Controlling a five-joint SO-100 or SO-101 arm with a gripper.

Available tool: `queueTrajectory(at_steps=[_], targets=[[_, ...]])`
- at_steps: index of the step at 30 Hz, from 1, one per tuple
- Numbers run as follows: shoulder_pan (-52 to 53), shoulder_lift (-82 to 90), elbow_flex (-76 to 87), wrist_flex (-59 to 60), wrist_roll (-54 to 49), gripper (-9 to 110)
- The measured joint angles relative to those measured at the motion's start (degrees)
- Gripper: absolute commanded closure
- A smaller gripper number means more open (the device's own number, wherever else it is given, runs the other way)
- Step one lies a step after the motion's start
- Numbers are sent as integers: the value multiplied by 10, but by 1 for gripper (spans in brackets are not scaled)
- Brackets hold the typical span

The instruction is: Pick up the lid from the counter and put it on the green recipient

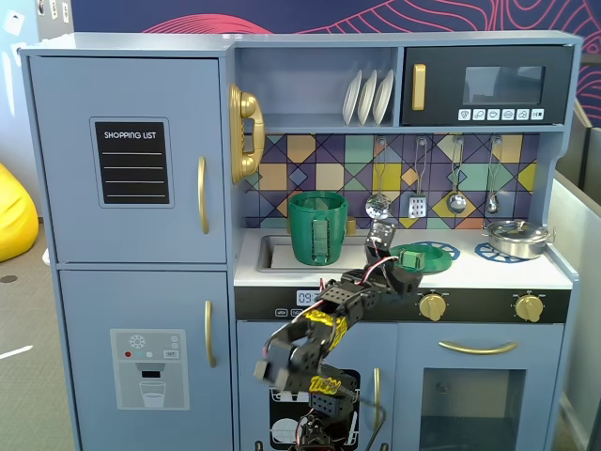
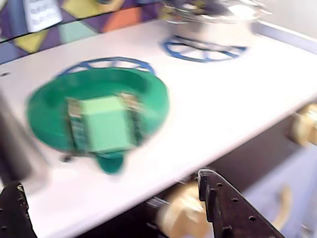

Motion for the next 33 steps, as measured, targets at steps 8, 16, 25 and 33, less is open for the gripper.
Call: queueTrajectory(at_steps=[8, 16, 25, 33], targets=[[-13, -152, -83, -62, -9, 63], [-15, -263, -183, -64, -11, 63], [-25, -323, -228, -66, -11, 72], [-38, -355, -248, -76, -9, 102]])
